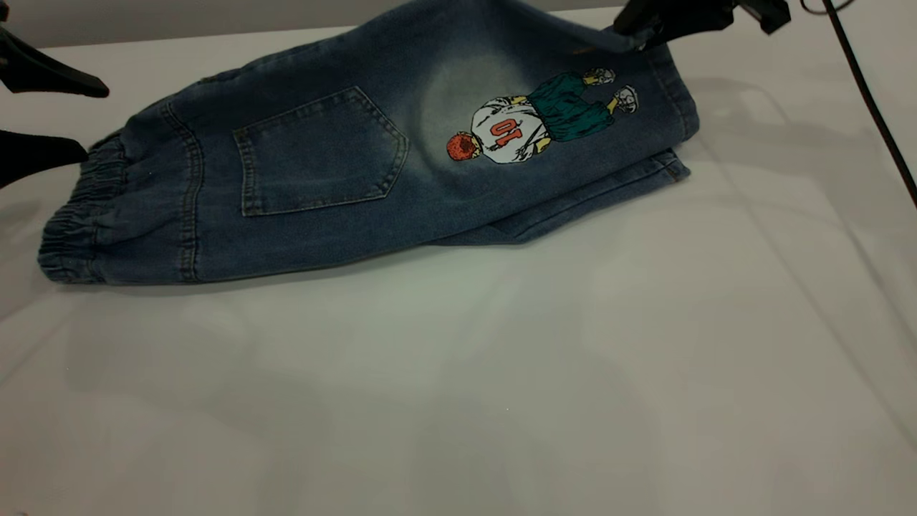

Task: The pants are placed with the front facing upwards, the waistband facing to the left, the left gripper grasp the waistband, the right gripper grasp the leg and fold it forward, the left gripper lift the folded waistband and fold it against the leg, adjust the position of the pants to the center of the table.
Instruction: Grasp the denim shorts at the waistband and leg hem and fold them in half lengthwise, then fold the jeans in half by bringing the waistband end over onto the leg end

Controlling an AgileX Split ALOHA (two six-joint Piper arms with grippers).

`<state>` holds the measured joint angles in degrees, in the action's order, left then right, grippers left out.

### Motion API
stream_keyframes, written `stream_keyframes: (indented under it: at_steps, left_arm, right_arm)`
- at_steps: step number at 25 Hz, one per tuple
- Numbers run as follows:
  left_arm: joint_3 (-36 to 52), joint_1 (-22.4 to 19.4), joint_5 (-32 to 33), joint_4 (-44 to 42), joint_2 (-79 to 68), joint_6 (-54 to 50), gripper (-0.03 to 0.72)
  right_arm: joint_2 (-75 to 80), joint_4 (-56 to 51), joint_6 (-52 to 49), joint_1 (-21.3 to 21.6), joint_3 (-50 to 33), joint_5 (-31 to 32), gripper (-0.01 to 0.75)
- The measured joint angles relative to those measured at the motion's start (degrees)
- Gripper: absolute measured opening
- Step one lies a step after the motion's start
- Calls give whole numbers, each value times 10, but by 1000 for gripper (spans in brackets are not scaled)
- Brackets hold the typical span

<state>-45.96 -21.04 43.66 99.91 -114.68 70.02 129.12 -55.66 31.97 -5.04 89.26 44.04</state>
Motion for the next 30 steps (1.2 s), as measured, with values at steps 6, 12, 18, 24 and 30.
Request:
stream_keyframes:
  at_steps: [6, 12, 18, 24, 30]
  left_arm:
    - [0, -16, -6, -56, 0, -8, 488]
    - [0, -61, -21, -176, 0, -94, 488]
    - [1, -71, -23, -326, 0, -196, 488]
    - [1, -71, -33, -326, 0, -199, 488]
    - [1, -62, -32, -243, -25, -173, 488]
  right_arm:
    - [0, 60, 1, 0, 35, 17, 387]
    - [0, 56, 8, -1, 56, 59, 508]
    - [0, 19, 20, -1, 56, 91, 515]
    - [0, -3, 23, -1, 56, 103, 517]
    - [0, -21, 30, -1, 56, 111, 517]
